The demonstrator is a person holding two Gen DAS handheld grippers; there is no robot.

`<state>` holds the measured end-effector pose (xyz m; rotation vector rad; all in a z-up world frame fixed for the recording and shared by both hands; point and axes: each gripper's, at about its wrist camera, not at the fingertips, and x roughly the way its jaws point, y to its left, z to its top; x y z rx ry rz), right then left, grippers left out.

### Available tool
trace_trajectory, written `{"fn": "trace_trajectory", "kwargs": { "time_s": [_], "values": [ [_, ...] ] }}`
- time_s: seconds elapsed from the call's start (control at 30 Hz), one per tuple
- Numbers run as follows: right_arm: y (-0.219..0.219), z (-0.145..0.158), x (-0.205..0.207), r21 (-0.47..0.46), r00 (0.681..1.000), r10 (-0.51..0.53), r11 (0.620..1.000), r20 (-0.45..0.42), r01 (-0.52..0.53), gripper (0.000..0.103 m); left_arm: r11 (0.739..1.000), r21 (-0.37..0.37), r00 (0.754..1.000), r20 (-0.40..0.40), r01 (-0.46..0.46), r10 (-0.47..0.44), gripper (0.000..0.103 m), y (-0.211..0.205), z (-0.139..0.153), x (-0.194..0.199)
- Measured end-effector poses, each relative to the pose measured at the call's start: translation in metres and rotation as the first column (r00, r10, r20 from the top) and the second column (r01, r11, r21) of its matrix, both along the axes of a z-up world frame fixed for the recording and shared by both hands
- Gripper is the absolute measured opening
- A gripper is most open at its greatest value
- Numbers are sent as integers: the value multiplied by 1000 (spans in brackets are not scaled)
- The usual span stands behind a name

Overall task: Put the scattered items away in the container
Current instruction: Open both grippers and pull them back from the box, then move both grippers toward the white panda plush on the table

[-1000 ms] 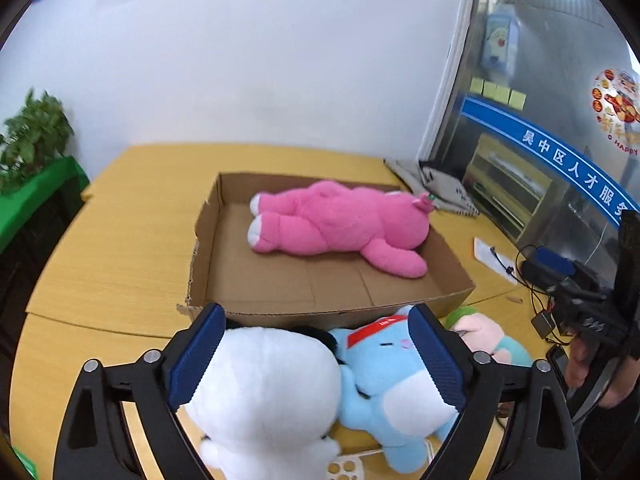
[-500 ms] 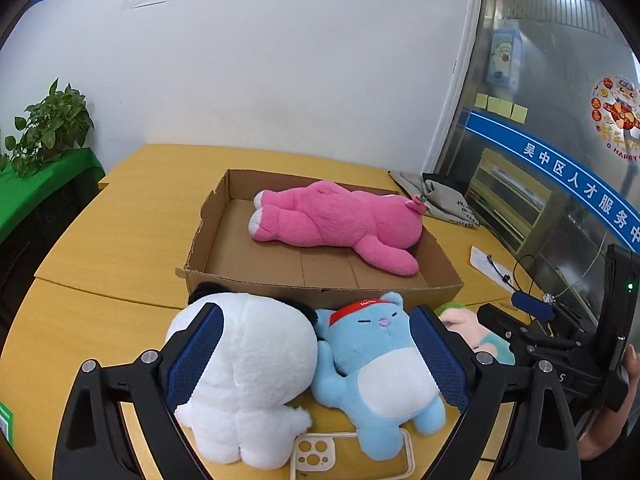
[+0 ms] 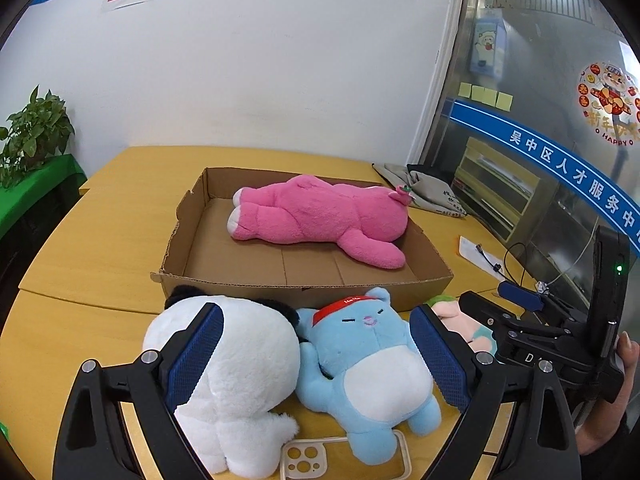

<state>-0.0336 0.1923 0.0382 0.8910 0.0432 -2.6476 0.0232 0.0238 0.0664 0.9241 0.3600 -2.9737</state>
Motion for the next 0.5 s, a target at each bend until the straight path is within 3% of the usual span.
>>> {"fn": "trace_trajectory", "kwargs": {
  "time_s": [0.5],
  "values": [
    [-5,-20,-22,0,998,9,1000,61,-9,85,1000,19,999,47,8,-9,97,-7,-21,-19]
  ]
}}
